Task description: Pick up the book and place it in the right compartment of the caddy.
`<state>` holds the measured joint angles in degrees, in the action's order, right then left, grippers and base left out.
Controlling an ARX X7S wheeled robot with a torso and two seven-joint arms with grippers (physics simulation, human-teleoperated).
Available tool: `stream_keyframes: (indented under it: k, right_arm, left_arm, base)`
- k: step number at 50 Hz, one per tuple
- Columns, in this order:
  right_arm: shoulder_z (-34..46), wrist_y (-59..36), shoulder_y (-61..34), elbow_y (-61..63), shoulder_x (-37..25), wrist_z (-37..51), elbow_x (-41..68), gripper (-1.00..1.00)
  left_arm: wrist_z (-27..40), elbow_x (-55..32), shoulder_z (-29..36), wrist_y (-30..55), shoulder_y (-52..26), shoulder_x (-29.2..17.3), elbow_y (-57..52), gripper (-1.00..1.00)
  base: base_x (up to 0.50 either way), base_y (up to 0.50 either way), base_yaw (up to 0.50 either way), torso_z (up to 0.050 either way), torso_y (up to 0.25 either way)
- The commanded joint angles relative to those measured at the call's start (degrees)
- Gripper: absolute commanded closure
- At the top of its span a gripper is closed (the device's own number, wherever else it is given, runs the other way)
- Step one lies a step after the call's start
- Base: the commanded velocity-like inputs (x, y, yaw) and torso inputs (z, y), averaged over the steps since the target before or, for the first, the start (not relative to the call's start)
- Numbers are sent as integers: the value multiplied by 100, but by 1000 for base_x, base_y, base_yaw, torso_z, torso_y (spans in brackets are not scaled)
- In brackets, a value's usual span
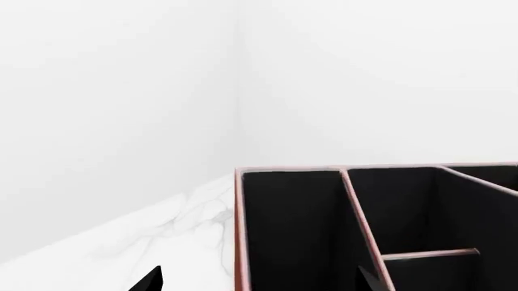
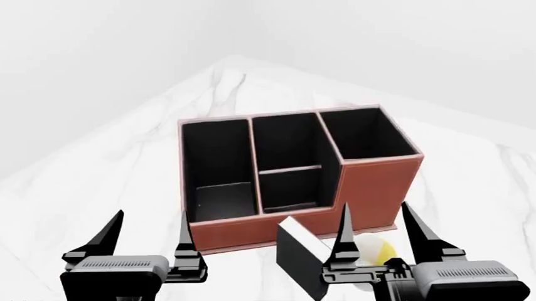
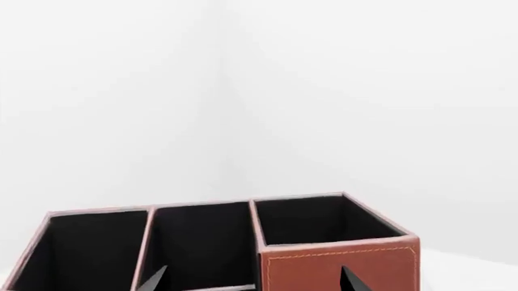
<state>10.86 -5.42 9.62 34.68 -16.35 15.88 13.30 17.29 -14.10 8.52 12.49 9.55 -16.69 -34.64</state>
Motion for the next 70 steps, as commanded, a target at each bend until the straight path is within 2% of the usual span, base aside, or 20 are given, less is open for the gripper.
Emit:
stream_keyframes:
  k: [1, 31, 50, 64, 70]
  right_arm:
    - [49, 88, 25, 3, -49, 18, -20, -100]
    - [155, 174, -14, -75, -119, 204, -270, -100]
    - [170, 125, -26, -52, -141, 310, -233, -100]
    - [174, 139, -30, -67, -190, 234, 21, -100]
    - [194, 182, -33, -80, -202, 233, 13, -100]
  left_arm:
    - [36, -10, 29, -25, 6, -32, 12, -100]
    - [111, -34, 79, -50, 0, -95, 19, -100]
    - [155, -57, 107, -54, -5, -132, 7, -100]
    - [180, -74, 133, -67, -11, -154, 15, -100]
    - [192, -75, 148, -72, -16, -164, 12, -100]
  base:
    - [0, 0, 0, 0, 0]
    - [45, -75, 0, 0, 0]
    - [0, 0, 483, 0, 0]
    - [-59, 76, 0, 0, 0]
    - [283, -366, 0, 0, 0]
